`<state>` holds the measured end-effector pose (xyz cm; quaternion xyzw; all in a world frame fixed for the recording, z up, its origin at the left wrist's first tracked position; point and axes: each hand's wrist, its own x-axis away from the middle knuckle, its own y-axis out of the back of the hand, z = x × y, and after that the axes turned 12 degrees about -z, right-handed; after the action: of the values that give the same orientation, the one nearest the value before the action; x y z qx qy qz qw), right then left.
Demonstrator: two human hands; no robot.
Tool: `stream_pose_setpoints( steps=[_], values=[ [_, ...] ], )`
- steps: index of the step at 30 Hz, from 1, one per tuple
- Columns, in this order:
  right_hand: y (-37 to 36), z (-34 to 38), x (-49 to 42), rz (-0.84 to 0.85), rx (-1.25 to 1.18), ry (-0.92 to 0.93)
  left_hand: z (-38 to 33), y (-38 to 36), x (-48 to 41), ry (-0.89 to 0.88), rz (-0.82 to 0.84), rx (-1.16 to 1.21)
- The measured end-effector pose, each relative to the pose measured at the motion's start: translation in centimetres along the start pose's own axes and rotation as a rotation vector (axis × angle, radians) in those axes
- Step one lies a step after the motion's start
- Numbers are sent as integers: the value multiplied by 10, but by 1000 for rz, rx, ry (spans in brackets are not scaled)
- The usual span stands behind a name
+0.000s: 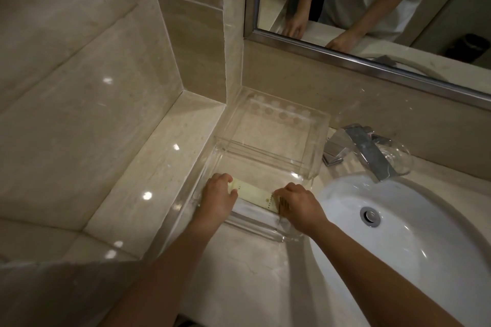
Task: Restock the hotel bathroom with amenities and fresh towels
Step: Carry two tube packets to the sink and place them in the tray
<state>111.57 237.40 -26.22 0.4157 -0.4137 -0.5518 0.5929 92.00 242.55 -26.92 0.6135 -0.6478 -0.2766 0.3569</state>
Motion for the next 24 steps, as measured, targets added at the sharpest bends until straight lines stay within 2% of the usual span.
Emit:
stream_pose_setpoints(
  steps=[3,5,8,12,18,21,24],
  values=[
    [2,1,3,17,25,24,-1,6,4,-81,66,-190],
    [6,1,7,4,13,27,-3,13,9,-122,78,-219],
    [16,1,13,9,-26,20,-7,25,21,-162,116,-149],
    [38,2,24,31,-162,-28,-17,44,46,-134,252,12],
    [69,7,48,44,-301,-22,-35,69,90,-90,328,32],
    [85,9,66,69,-358,35,-48,88,120,-49,331,26],
    [101,11,84,113,-421,104,-59,103,154,-34,260,9]
  ],
)
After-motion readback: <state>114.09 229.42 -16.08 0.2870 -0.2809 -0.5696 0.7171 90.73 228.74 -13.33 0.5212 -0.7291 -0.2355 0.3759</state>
